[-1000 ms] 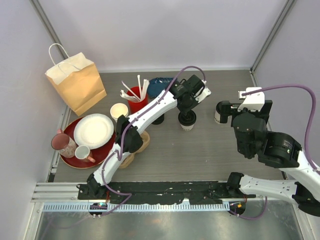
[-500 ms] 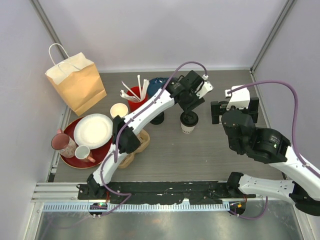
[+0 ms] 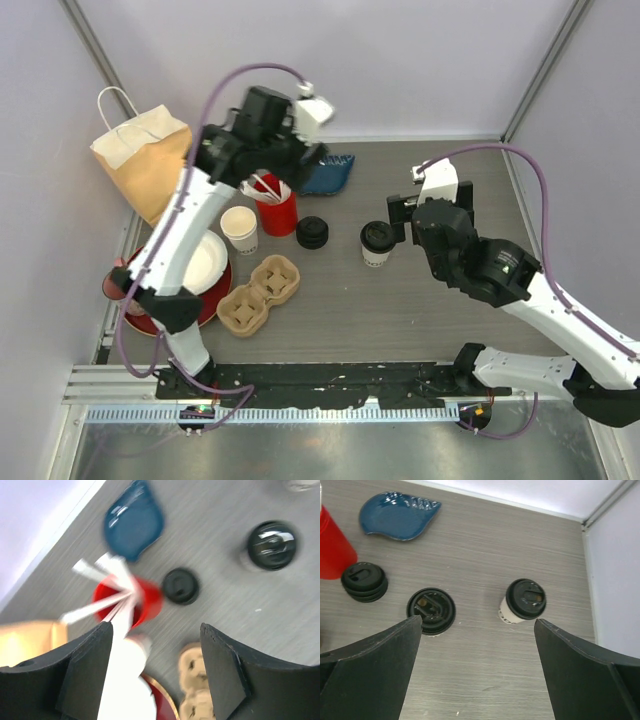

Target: Pack the takeout coffee

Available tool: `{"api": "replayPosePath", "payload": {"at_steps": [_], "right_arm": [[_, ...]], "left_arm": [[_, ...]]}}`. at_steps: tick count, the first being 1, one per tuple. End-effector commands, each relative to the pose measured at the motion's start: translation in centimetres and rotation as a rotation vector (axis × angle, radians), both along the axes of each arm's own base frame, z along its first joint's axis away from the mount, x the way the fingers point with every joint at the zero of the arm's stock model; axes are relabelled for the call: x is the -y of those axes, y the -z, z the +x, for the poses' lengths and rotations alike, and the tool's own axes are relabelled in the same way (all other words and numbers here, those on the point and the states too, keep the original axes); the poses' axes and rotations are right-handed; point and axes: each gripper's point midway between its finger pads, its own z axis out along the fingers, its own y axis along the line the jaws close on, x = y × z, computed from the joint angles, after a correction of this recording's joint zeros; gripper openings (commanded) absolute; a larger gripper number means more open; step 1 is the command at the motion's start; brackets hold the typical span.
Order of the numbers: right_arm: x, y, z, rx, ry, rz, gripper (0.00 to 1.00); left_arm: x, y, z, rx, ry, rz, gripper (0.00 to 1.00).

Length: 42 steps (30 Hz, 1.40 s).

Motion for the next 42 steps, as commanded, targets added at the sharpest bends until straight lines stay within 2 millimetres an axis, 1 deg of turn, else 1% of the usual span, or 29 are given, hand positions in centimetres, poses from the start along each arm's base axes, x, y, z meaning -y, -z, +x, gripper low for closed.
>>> {"api": "replayPosePath", "payload": {"at_steps": [1,2,3,4,5,7,8,9,10,11,13,14,15,17,18,20,21,23,24,26,28,29,30,32,36,37,38,41,42], "right_arm": [[-3.1,-0.3,1.3,0.013,-0.110,0.119,0.99],[-3.4,0.1,1.5,0.006,-0.124,0.116,0.99],[-4.2,1.2,1.6,-0.022,-0.155,0.108,0.99],[-4.4,1.4,1.9,-0.025,-0.160,0.115,0.99],[-4.8,2.2,2.0,-0.042,-0.172,0.106,0.99],[-5.4,3.1,2.2,-0.068,-0.197,0.097,0.99],[-5.5,3.8,2.2,-0.080,-0.205,0.089,0.99],[-5.9,4.0,2.2,-0.086,-0.225,0.089,0.99],[-5.9,4.2,2.2,-0.090,-0.230,0.088,0.99],[-5.8,4.8,2.2,-0.098,-0.235,0.076,0.99],[-6.0,5.0,2.1,-0.099,-0.259,0.076,0.99],[-6.2,5.8,2.0,-0.111,-0.282,0.046,0.99],[-6.4,5.9,2.0,-0.104,-0.299,0.048,0.99],[-6.5,6.6,1.8,-0.112,-0.312,0.036,0.99],[-6.5,6.7,1.8,-0.117,-0.317,0.033,0.99],[-6.7,7.2,1.7,-0.132,-0.330,0.027,0.99],[-6.9,7.4,1.7,-0.141,-0.336,0.026,0.99],[-6.9,7.9,1.8,-0.154,-0.332,0.024,0.99],[-7.0,8.0,1.7,-0.160,-0.330,0.028,0.99],[-7.0,8.3,1.7,-0.172,-0.323,0.030,0.99],[-7.1,8.6,1.6,-0.183,-0.315,0.047,0.99],[-7.2,8.7,1.5,-0.188,-0.317,0.050,0.99],[-7.2,8.8,1.5,-0.192,-0.317,0.055,0.99],[-7.1,9.1,1.4,-0.202,-0.309,0.061,0.99],[-6.8,9.4,1.2,-0.213,-0.296,0.061,0.98],[-6.8,9.6,1.1,-0.219,-0.295,0.062,0.98],[-6.7,9.6,1.1,-0.221,-0.290,0.062,0.98],[-6.5,9.6,0.9,-0.220,-0.285,0.067,0.98],[-6.5,9.6,0.9,-0.220,-0.285,0.067,0.98]], "left_arm": [[-10.4,0.4,0.5,-0.063,-0.188,0.036,0.74],[-13.7,-0.7,0.8,-0.031,-0.261,0.033,0.75],[-15.4,-0.9,0.8,-0.007,-0.269,0.067,0.75],[-16.9,-0.7,0.7,-0.010,-0.291,0.089,0.76],[-20.0,-0.9,1.0,-0.007,-0.355,0.102,0.78],[-23.4,-0.9,1.2,-0.013,-0.410,0.131,0.79],[-26.6,-0.6,1.8,-0.029,-0.496,0.139,0.79],[-28.5,-0.4,2.1,-0.036,-0.540,0.147,0.79],[-29.9,-0.3,2.4,-0.034,-0.570,0.170,0.79],[-33.5,-0.2,2.3,-0.045,-0.665,0.177,0.79],[-36.0,0.7,2.8,-0.072,-0.713,0.202,0.79],[-37.3,1.0,2.7,-0.079,-0.740,0.213,0.79],[-39.1,1.5,2.9,-0.094,-0.782,0.226,0.80],[-41.2,1.7,3.0,-0.094,-0.843,0.248,0.80],[-42.5,1.9,3.5,-0.080,-0.877,0.251,0.80],[-43.4,2.1,4.3,-0.061,-0.889,0.266,0.80],[-43.7,2.6,5.2,-0.041,-0.877,0.268,0.80],[-43.7,2.9,6.1,-0.017,-0.840,0.277,0.80],[-43.4,3.2,6.9,0.005,-0.815,0.262,0.80],[-43.3,3.3,7.6,0.028,-0.782,0.262,0.80],[-43.8,3.3,8.5,0.057,-0.781,0.280,0.80],[-44.3,4.3,9.2,0.036,-0.782,0.286,0.80],[-44.5,3.7,9.5,0.046,-0.781,0.287,0.79],[-45.0,4.4,10.6,0.026,-0.777,0.288,0.76],[-45.1,5.3,11.5,0.012,-0.756,0.285,0.71],[-44.3,5.5,11.9,0.014,-0.706,0.261,0.69],[-44.0,6.1,12.0,-0.003,-0.688,0.256,0.68],[-43.8,6.6,11.8,-0.039,-0.678,0.256,0.59],[-44.1,7.5,12.0,-0.075,-0.683,0.255,0.53]]}}
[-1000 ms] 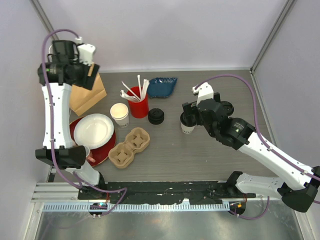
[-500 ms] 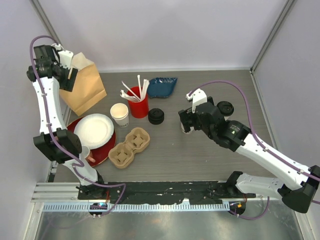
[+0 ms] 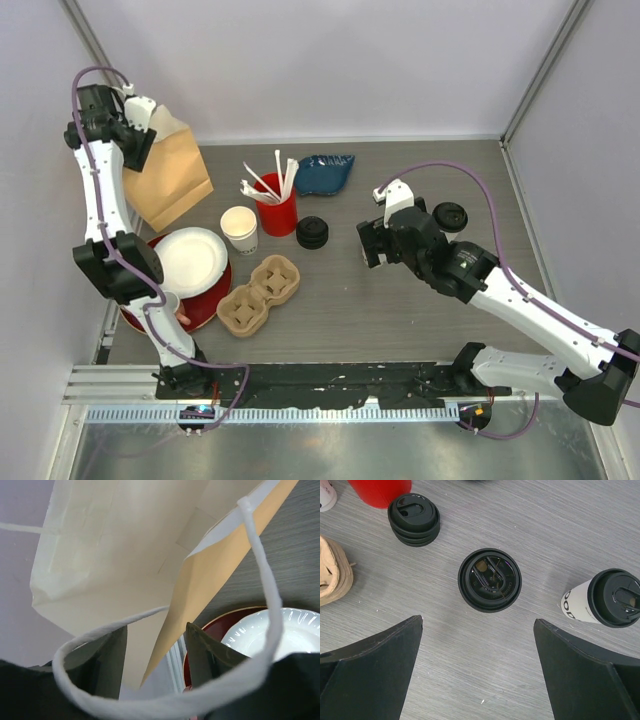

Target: Pack the takeout coffee

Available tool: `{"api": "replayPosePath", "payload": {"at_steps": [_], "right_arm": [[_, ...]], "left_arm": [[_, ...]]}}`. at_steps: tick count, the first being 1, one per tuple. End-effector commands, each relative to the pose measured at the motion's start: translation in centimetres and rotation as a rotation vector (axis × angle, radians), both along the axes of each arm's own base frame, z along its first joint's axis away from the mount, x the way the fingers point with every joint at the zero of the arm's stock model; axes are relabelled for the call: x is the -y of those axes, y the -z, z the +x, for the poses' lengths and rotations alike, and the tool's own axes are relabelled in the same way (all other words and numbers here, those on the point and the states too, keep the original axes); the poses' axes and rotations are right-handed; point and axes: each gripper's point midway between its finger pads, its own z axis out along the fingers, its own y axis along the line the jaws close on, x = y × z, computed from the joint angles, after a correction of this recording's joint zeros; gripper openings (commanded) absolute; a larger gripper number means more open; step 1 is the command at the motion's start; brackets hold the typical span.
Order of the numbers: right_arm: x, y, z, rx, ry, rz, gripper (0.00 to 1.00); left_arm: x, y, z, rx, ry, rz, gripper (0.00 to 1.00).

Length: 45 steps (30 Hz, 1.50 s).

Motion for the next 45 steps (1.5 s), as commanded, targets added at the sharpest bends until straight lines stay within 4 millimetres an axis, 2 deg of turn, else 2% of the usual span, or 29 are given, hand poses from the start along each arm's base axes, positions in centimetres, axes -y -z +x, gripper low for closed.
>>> {"api": "replayPosePath", "payload": {"at_steps": [1,2,3,6,7,9,10,11,14,17,19,20,22,23,25,26,27,28,29,30,31,33,35,36,37,40,43,45], "right_arm": [[0.3,-0.8,0.0,0.014,0.027,0.041,0.98],[0.3,-0.8,-0.1,0.014,0.027,0.042,0.98],[0.3,-0.8,-0.2,0.014,0.027,0.045,0.98],[0.6,-1.1,-0.2,0.021,0.037,0.052,0.98],[0.7,-1.1,-0.2,0.022,0.040,0.052,0.98],[0.8,-1.2,-0.3,0.024,0.041,0.058,0.98],[0.8,-1.2,-0.4,0.027,0.041,0.063,0.97],[0.8,-1.3,-0.5,0.029,0.041,0.065,0.97],[1.0,-1.3,-0.6,0.033,0.045,0.077,0.97],[1.1,-1.3,-0.7,0.032,0.047,0.081,0.97],[1.4,-1.5,-0.7,0.038,0.069,0.094,0.97],[1.6,-1.5,-0.7,0.039,0.082,0.099,0.97],[3.1,-1.9,-0.5,0.065,0.161,0.093,0.97],[3.7,-1.9,-0.5,0.066,0.205,0.098,0.97],[5.0,-2.4,-0.5,0.088,0.265,0.114,0.98],[5.5,-2.5,-0.3,0.091,0.295,0.137,0.98],[5.8,-2.6,-0.1,0.093,0.306,0.146,0.98],[5.7,-2.7,0.1,0.088,0.301,0.161,0.98],[6.6,-2.8,0.7,0.087,0.325,0.152,0.98],[6.8,-3.2,1.1,0.089,0.329,0.158,0.98],[6.7,-2.7,1.7,0.064,0.321,0.148,0.98],[8.1,-3.2,3.2,0.060,0.347,0.142,0.98],[8.1,-3.4,4.4,0.050,0.336,0.161,0.98],[9.1,-3.6,5.0,0.058,0.361,0.164,0.98],[9.2,-3.8,5.4,0.067,0.359,0.174,0.98],[10.4,-3.6,6.2,0.063,0.378,0.168,0.98],[11.8,-2.7,6.3,0.046,0.403,0.159,0.98],[12.4,-2.3,6.1,0.039,0.412,0.161,0.98]], "left_arm": [[0.1,-0.8,0.5,-0.002,0.026,-0.029,0.49],[0.3,-1.3,0.0,-0.016,0.028,-0.043,0.44],[0.4,-0.6,0.0,-0.040,0.029,-0.053,0.30],[0.3,-1.1,-0.4,-0.039,0.009,-0.055,0.00],[0.3,-2.1,-0.9,-0.013,0.002,-0.041,0.00],[-0.2,-2.9,-1.0,0.027,-0.034,-0.016,0.00],[-0.1,-4.0,-1.8,0.057,-0.046,-0.003,0.00],[-0.3,-5.1,-1.5,0.108,-0.055,0.008,0.00],[0.3,-8.5,-2.8,0.209,-0.051,0.030,0.00],[2.0,-11.7,-4.1,0.318,-0.001,0.012,0.00],[3.6,-13.0,-4.7,0.372,0.052,-0.020,0.00],[4.5,-14.9,-5.5,0.429,0.075,-0.016,0.00],[5.5,-16.6,-6.4,0.489,0.067,-0.038,0.00],[6.4,-18.7,-7.5,0.556,0.071,-0.040,0.00],[8.8,-19.8,-8.2,0.595,0.117,-0.091,0.00],[10.0,-21.1,-9.5,0.630,0.140,-0.095,0.00],[12.3,-21.4,-9.8,0.637,0.194,-0.112,0.00],[13.5,-22.1,-10.6,0.649,0.219,-0.114,0.00],[14.4,-22.5,-11.1,0.659,0.235,-0.114,0.00],[17.0,-23.9,-12.3,0.690,0.302,-0.135,0.00],[18.8,-24.0,-13.1,0.679,0.342,-0.172,0.00],[22.2,-25.1,-14.6,0.680,0.418,-0.262,0.00],[25.5,-23.5,-16.3,0.581,0.500,-0.395,0.00],[26.7,-23.0,-17.0,0.546,0.536,-0.425,0.00],[28.7,-22.1,-18.6,0.488,0.608,-0.459,0.00],[31.2,-22.2,-22.1,0.451,0.726,-0.497,0.00],[32.8,-23.0,-25.8,0.431,0.861,-0.544,0.00],[33.6,-22.6,-28.2,0.376,0.949,-0.583,0.00]]}}
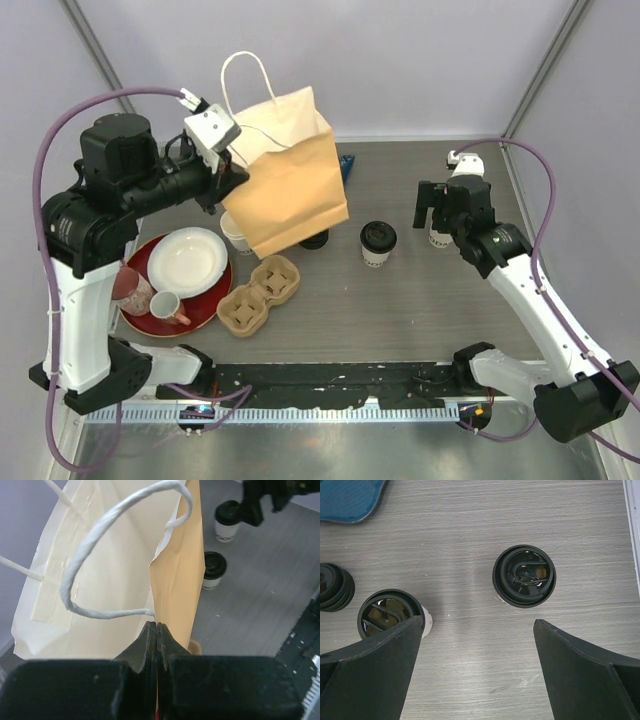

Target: Pack the takeout coffee

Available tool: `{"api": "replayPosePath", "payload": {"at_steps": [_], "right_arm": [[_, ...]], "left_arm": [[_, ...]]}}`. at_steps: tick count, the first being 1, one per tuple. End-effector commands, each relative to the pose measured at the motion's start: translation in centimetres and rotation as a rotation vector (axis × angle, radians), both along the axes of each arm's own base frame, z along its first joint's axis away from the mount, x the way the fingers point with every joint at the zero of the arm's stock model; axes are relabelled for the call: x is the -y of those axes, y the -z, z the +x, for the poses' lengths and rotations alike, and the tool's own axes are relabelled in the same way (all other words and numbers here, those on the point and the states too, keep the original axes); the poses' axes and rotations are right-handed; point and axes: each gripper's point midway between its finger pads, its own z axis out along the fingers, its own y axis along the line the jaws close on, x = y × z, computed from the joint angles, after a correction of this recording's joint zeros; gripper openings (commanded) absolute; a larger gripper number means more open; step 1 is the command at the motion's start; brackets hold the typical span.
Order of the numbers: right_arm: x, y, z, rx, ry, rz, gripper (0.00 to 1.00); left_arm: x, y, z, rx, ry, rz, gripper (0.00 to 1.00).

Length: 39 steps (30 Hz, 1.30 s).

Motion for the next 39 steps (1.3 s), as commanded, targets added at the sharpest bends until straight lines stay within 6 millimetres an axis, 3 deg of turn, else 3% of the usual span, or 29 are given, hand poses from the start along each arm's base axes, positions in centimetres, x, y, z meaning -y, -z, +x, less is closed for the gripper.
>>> {"api": "replayPosePath", "payload": {"at_steps": [1,7,8,14,18,26,28,30,36,39], "right_arm": [[0.8,-1.8,0.6,0.067,-0.010,0.033,0.98],[1.8,-1.8,0.3,0.076,0.013,0.034,0.98],[1.8,-2.0,0.3,0.080,0.008,0.032,0.98],[2.1,-3.0,0.1,0.103,0.009,0.024,0.98],[2.4,-3.2,0.1,0.105,0.021,0.016,0.98],[3.1,-3.4,0.1,0.111,0.060,-0.005,0.98],[3.2,-3.6,0.1,0.115,0.060,-0.005,0.98],[3.0,-3.5,0.1,0.113,0.051,-0.002,0.98],[2.6,-3.7,-0.1,0.118,0.020,0.007,0.98],[2.4,-3.8,-0.3,0.124,0.004,0.014,0.98]], "left_arm": [[1.3,-1.2,-6.9,-0.028,0.222,-0.048,0.00],[4.6,2.4,-11.0,-0.202,0.458,-0.033,0.00],[5.6,3.5,-12.6,-0.224,0.531,-0.006,0.00],[8.2,7.0,-15.1,-0.289,0.668,0.080,0.00],[9.4,7.5,-16.9,-0.298,0.762,0.104,0.00],[13.3,12.4,-14.2,-0.254,0.720,0.229,0.00],[14.6,13.3,-12.3,-0.224,0.654,0.234,0.00],[15.1,13.6,-11.3,-0.215,0.612,0.228,0.00],[16.8,13.7,-11.5,-0.197,0.656,0.165,0.00],[17.3,14.1,-10.6,-0.159,0.626,0.151,0.00]]}}
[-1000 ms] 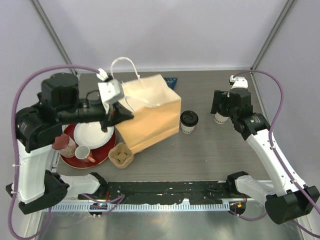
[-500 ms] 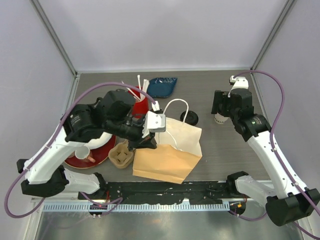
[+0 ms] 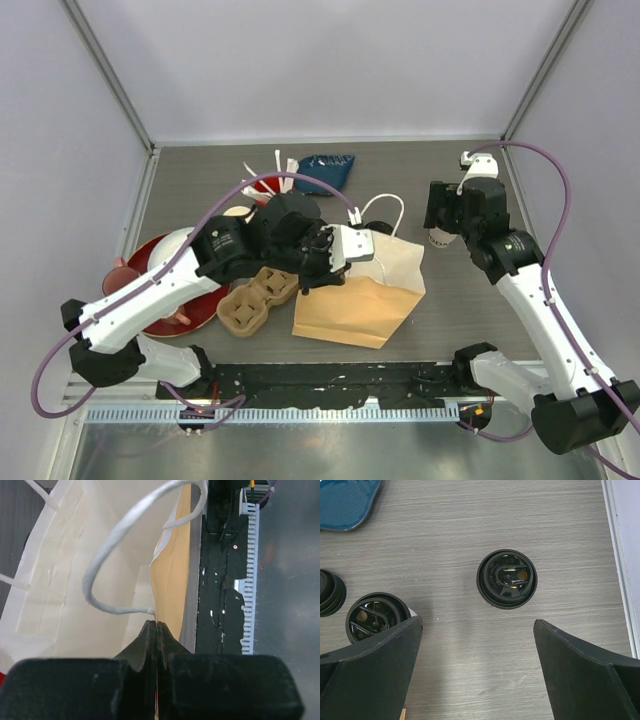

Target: Pack the takeout coffee

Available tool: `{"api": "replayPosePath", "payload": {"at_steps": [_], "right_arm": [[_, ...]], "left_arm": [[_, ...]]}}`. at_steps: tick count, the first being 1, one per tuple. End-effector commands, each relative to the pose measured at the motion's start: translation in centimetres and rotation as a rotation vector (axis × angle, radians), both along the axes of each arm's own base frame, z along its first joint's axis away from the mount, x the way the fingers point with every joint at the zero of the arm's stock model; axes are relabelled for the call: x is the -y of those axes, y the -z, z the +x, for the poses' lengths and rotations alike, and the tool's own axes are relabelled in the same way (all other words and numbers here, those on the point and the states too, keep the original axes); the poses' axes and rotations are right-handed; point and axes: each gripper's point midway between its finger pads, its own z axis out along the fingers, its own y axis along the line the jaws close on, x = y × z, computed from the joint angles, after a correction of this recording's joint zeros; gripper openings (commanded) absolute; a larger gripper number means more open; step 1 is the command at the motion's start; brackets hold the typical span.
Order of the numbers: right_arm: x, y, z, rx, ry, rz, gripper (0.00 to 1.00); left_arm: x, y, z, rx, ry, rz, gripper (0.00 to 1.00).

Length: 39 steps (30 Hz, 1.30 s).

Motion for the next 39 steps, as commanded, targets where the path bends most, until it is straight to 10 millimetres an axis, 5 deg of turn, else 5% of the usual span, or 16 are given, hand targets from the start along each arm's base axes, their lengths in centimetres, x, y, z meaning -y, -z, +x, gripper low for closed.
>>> {"api": "replayPosePath", "payload": {"at_steps": [1,10,16,20,25,29,30,34,39], "right_arm": [[-0.2,-3.1,-0.2,0.096,-0.022,0.028,0.98],[-0.2,-3.7,-1.2,0.103,-0.034,0.045,0.98],[-0.4,-3.9,-1.7,0.101,-0.042,0.055,0.98],[-0.5,-4.1,-1.8,0.098,-0.051,0.057,0.98],[-1.0,-4.1,-1.8,0.091,-0.073,0.069,0.98],[-1.3,-4.5,-2.0,0.084,-0.090,0.079,0.98],[-1.4,-4.7,-2.0,0.085,-0.096,0.081,0.98],[-1.7,-6.3,-2.5,0.108,-0.127,0.091,0.97],[-2.4,-7.2,-3.0,0.121,-0.177,0.101,0.97]], "left_arm": [[1.9,-2.3,1.5,0.104,-0.023,-0.155,0.00],[2.1,2.7,0.1,0.061,0.055,-0.145,0.00],[1.1,3.6,0.2,0.089,0.057,-0.112,0.00],[0.3,2.1,-0.2,0.104,0.070,-0.109,0.56],[-1.1,-1.9,-0.7,0.122,0.063,-0.122,0.79],[-3.3,-5.4,0.9,0.201,-0.070,-0.131,0.90],[-4.6,-5.9,2.7,0.258,-0.178,-0.103,0.92],[-9.6,-4.5,6.2,0.276,-0.419,0.019,0.91],[-15.7,1.5,8.3,0.090,-0.606,0.193,0.63]]}}
